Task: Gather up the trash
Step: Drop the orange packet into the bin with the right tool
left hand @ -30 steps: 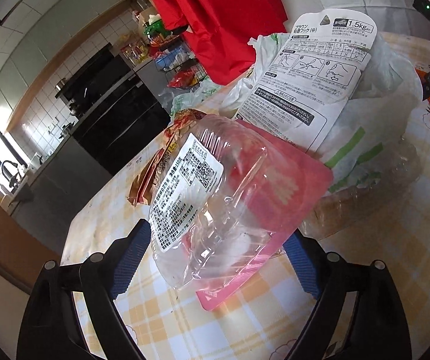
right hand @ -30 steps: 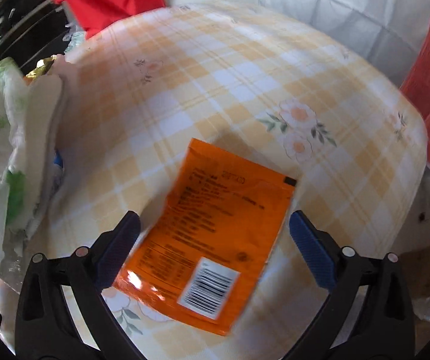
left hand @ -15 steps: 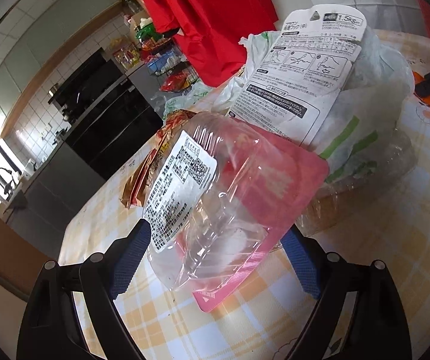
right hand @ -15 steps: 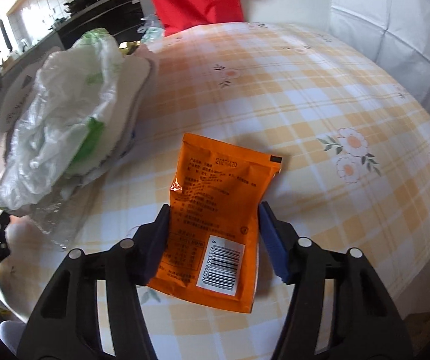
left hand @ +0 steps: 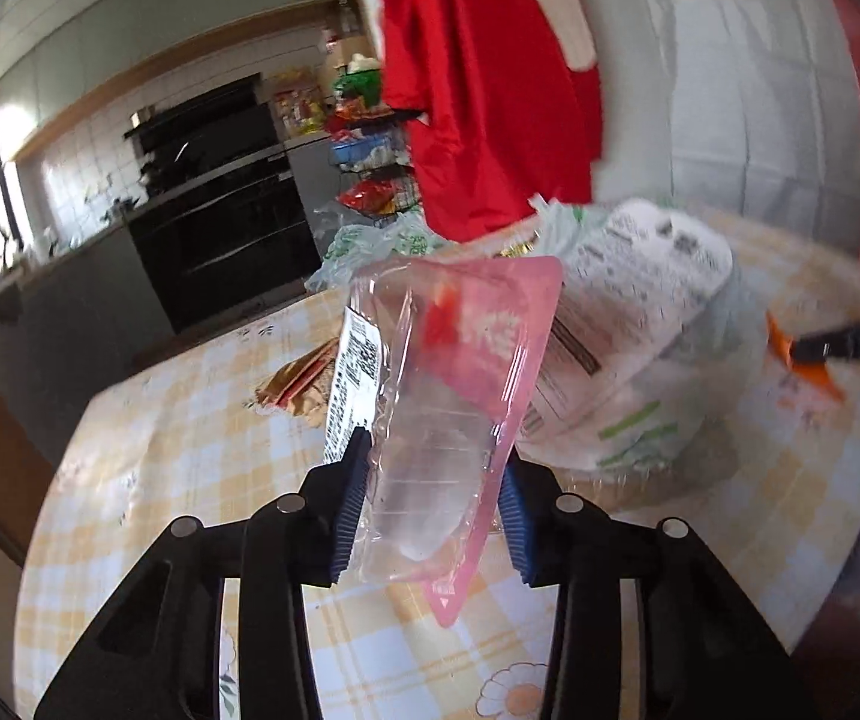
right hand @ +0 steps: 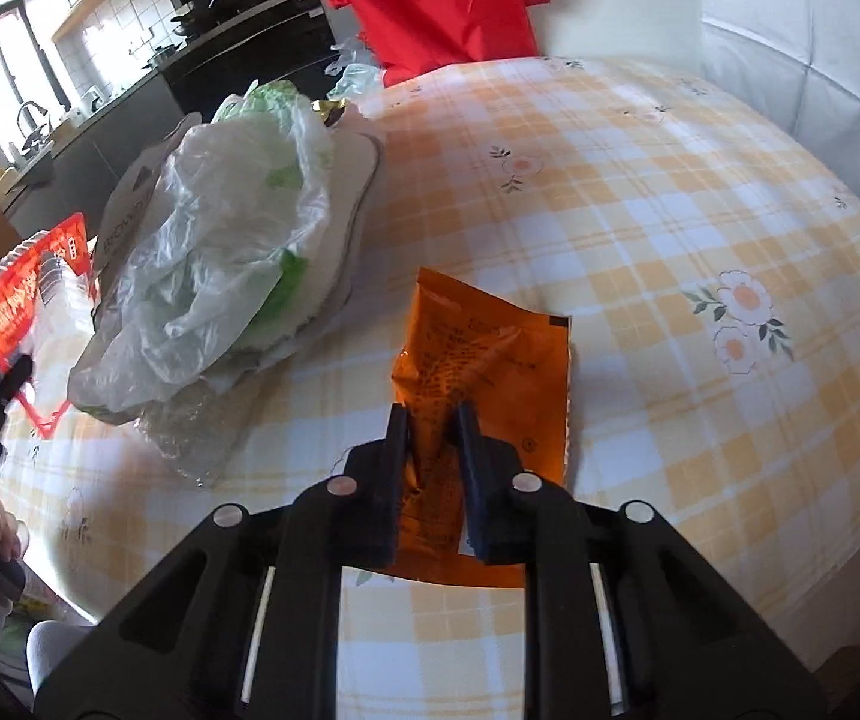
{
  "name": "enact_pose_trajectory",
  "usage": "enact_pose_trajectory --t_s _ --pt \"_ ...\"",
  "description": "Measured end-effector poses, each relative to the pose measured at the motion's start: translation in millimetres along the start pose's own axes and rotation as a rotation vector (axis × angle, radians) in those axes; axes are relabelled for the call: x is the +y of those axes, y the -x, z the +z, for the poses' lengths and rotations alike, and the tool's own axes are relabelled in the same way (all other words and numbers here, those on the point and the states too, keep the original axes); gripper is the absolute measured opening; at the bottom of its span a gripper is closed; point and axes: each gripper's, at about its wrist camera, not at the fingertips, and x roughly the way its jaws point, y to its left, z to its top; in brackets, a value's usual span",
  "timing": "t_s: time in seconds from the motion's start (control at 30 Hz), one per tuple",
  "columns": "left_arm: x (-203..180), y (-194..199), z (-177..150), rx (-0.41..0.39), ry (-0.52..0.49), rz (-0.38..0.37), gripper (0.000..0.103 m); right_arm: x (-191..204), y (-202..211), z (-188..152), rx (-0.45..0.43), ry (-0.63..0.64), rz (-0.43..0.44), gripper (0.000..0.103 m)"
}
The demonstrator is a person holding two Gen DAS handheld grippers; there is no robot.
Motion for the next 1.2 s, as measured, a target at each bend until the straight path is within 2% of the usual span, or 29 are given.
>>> enact_pose_trajectory --t_s 0.13,0.43,0.7,0.87,0.97,1.1,1.2 --pt "12 23 7 -0.028 0.092 0.004 0.038 1 9 -1 -0.011 -0.004 0.029 0.018" --pt "11 69 17 -0.062 0.154 0.014 0.038 11 43 -6 -0.050 0.011 0.091 0.018" --pt "-6 126 10 -0.066 0.238 -0.013 0.038 40 89 -27 -0.055 0.095 0.211 0.018" --pt "-19 157 -6 -0.057 0.337 -0.026 0.038 61 113 -60 0.007 0.177 0.304 0.018" --pt "-29 172 -16 -0.041 0.382 -0.028 0.038 72 125 -87 0.073 0.214 0.355 0.018" --pt "-43 201 -29 -0.022 0.412 -0.027 0.038 77 131 -120 0.186 0.221 0.412 0.018" --pt "-53 215 -36 -0.006 0.396 -0.023 0.038 81 131 -140 0.243 0.231 0.426 0.018"
